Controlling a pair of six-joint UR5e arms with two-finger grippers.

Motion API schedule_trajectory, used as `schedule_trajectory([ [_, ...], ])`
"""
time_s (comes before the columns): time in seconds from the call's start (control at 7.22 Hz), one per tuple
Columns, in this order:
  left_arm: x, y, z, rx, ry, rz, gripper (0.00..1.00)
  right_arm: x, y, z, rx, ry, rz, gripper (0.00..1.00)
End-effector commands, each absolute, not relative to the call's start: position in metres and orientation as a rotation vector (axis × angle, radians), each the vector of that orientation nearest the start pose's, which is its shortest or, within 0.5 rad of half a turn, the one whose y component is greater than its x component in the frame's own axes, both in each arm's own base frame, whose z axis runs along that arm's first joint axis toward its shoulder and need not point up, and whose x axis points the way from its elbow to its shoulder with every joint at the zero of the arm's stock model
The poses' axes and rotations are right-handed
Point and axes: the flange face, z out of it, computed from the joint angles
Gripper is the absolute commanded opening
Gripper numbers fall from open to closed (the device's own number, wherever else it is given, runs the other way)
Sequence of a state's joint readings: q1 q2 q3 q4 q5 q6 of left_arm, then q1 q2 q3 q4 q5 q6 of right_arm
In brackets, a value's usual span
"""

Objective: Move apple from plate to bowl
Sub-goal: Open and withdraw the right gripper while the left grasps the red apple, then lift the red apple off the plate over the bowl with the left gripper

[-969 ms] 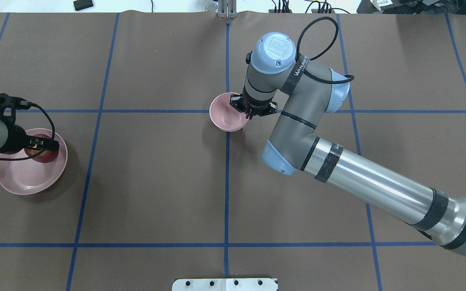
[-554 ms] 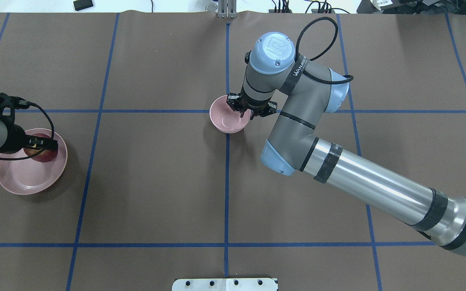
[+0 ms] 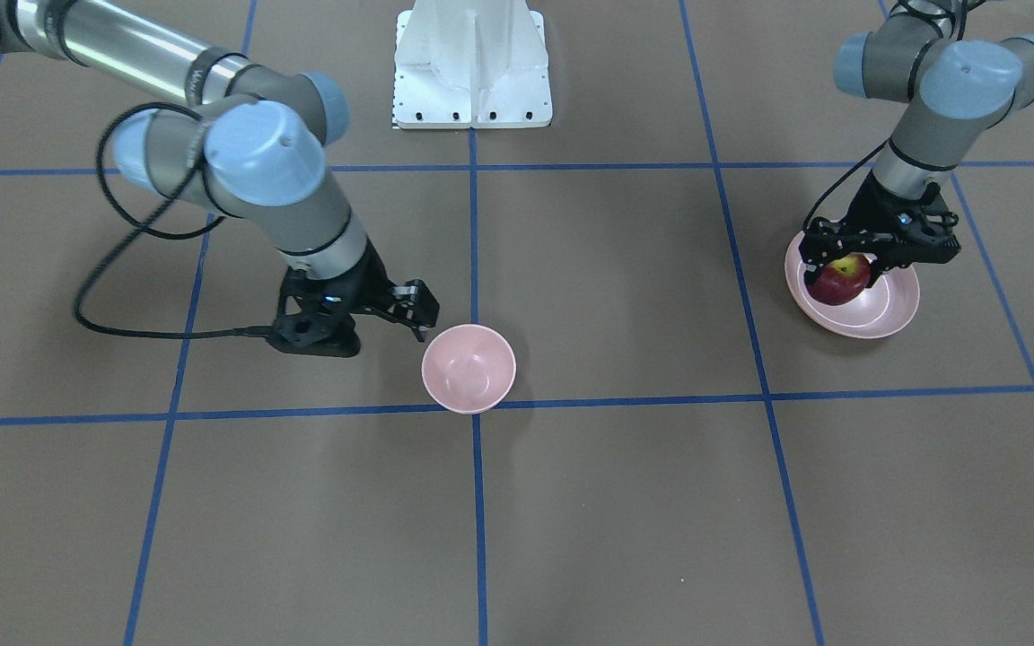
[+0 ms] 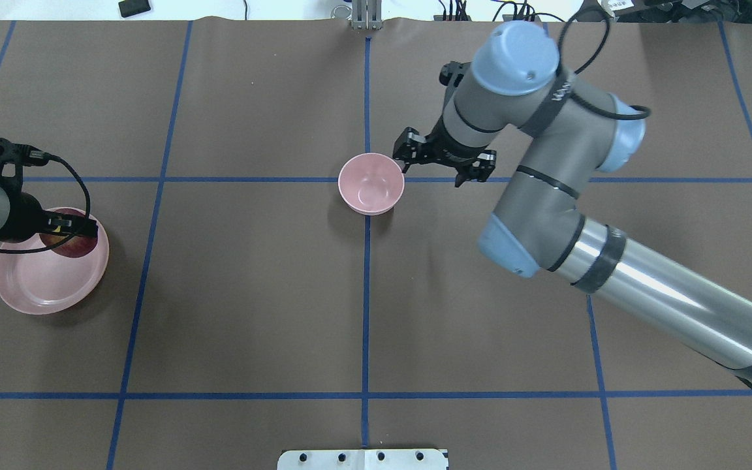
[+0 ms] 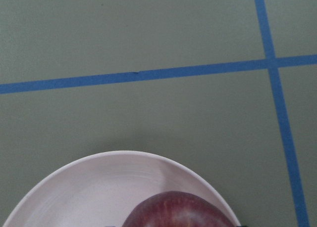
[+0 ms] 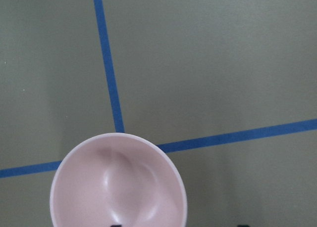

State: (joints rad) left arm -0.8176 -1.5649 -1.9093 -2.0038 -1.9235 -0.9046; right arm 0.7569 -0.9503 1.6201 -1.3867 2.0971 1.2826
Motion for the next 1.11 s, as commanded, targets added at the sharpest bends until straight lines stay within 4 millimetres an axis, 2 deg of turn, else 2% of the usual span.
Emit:
schedule_trajectory([
  [0.0,0.289,-0.445,0.324,0.245,0.788,-0.027,0.00,-0.342,-0.490,0.336,0.033,-0.917,0.091,1.00],
  [0.14,0.339,-0.442,0.261,0.193,0.819,-0.061,0.00,-0.313,-0.473,0.388,0.054,-0.867,0.036,1.00],
  [0.28,0.389,-0.437,0.218,0.164,0.828,-0.073,0.00,-0.269,-0.460,0.443,0.107,-0.857,-0.025,1.00],
  [0.42,0.431,-0.448,0.187,0.159,0.838,-0.113,0.00,-0.223,-0.439,0.501,0.145,-0.841,-0.061,1.00],
  [0.55,0.476,-0.468,0.154,0.139,0.837,-0.155,0.00,-0.175,-0.425,0.538,0.150,-0.844,-0.089,1.00],
  [0.69,0.513,-0.493,0.125,0.161,0.823,-0.166,0.00,-0.133,-0.410,0.568,0.148,-0.833,-0.125,1.00],
  [0.83,0.540,-0.508,0.116,0.175,0.844,-0.164,0.00,-0.103,-0.397,0.588,0.159,-0.810,-0.148,1.00],
  [0.97,0.554,-0.518,0.112,0.178,0.843,-0.164,0.00,-0.096,-0.389,0.596,0.146,-0.807,-0.142,1.00],
])
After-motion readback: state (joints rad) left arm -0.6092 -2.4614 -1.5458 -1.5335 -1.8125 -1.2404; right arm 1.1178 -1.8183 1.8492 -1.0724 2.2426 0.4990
